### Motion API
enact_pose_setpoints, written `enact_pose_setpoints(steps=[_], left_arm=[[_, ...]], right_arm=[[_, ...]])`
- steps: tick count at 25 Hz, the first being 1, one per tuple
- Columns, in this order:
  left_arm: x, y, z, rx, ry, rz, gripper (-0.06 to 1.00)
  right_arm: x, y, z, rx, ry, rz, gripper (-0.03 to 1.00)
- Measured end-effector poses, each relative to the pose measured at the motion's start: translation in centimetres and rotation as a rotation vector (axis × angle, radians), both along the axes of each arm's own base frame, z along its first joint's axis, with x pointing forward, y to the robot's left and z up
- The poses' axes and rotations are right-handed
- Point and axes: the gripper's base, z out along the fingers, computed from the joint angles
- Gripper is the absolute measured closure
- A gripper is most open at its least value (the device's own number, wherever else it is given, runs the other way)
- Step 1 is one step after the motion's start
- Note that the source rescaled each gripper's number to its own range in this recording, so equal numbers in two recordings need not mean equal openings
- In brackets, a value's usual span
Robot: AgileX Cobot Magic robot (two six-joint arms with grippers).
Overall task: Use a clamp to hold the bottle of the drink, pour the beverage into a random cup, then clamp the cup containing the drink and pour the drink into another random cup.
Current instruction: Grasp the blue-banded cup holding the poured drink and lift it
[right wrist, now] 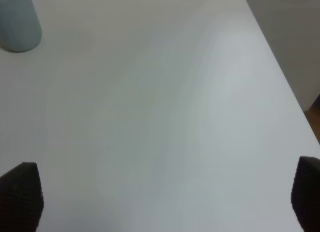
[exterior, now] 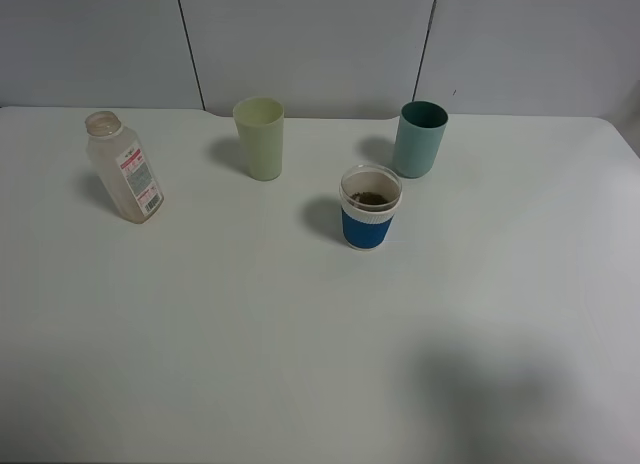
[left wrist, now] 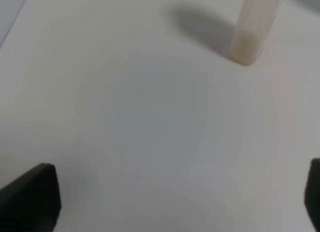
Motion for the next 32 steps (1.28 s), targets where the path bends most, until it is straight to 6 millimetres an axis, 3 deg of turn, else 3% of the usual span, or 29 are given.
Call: enact_pose_setpoints(steps=[12, 32], left_arm=[[-1.2, -0.4, 0.0, 0.017, -0.086, -0.048, -0.04], [-1.2, -0.6, 0.0, 0.023, -0.086, -0.074, -0.04]], right_arm=[[0.0, 0.0, 0.0, 0.000, 0.000, 0.000, -0.03], [0.0, 0.0, 0.0, 0.000, 0.000, 0.000, -0.03]])
